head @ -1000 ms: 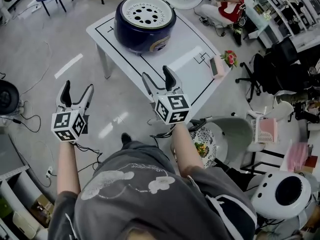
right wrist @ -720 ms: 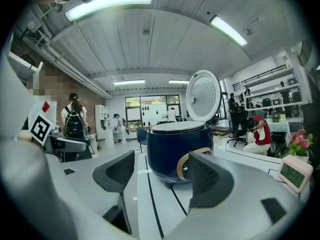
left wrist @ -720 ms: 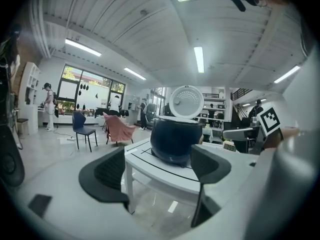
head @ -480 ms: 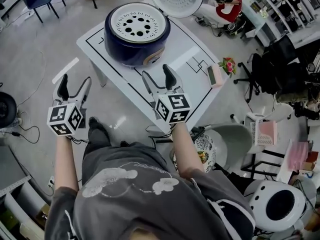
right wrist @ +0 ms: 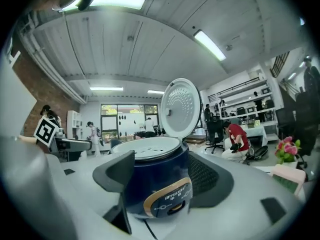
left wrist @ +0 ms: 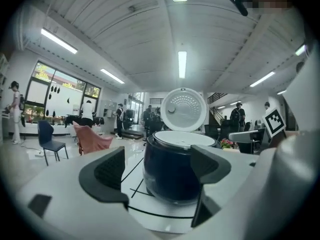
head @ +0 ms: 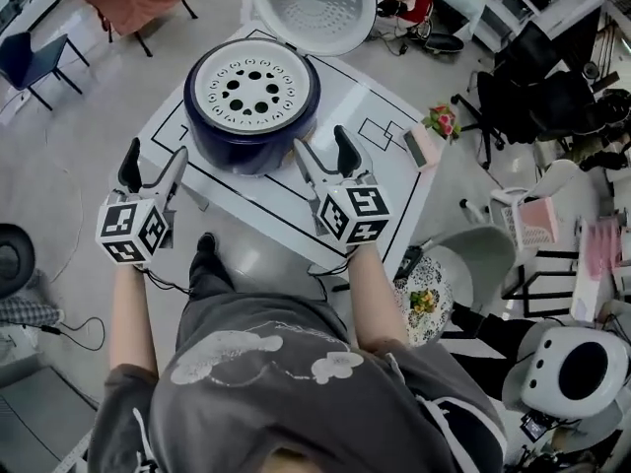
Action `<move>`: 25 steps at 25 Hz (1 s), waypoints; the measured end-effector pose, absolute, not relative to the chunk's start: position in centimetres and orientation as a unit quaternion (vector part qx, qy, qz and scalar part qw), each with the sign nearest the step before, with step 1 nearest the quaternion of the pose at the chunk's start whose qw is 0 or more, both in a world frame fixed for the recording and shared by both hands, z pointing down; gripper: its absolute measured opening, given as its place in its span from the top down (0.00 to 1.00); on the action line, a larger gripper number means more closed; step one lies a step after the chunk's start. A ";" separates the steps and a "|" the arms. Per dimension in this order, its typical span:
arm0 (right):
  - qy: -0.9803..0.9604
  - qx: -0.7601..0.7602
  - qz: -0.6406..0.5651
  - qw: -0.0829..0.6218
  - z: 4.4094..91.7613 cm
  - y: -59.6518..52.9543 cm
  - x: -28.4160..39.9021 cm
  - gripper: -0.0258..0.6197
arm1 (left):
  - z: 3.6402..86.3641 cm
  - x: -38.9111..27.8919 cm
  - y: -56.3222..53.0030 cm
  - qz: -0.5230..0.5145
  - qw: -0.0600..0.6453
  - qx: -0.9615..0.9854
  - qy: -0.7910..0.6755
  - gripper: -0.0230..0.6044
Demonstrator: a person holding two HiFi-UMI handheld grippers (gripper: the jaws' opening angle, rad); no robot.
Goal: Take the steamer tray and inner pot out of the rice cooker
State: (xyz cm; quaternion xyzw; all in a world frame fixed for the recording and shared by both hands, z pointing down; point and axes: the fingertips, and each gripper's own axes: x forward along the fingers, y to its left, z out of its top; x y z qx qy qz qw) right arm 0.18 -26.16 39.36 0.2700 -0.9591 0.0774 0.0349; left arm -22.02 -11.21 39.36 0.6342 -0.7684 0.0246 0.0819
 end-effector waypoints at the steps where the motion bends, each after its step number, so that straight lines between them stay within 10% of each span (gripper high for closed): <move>1: -0.956 0.281 0.077 0.034 38.8 -26.3 -0.5 0.46 | 38.7 -23.1 -11.8 0.027 0.078 0.645 -0.760 0.32; 25: -0.851 0.485 0.027 0.201 38.4 -32.3 -7.3 0.46 | 36.8 -32.5 -29.0 0.050 0.037 0.824 -0.563 0.32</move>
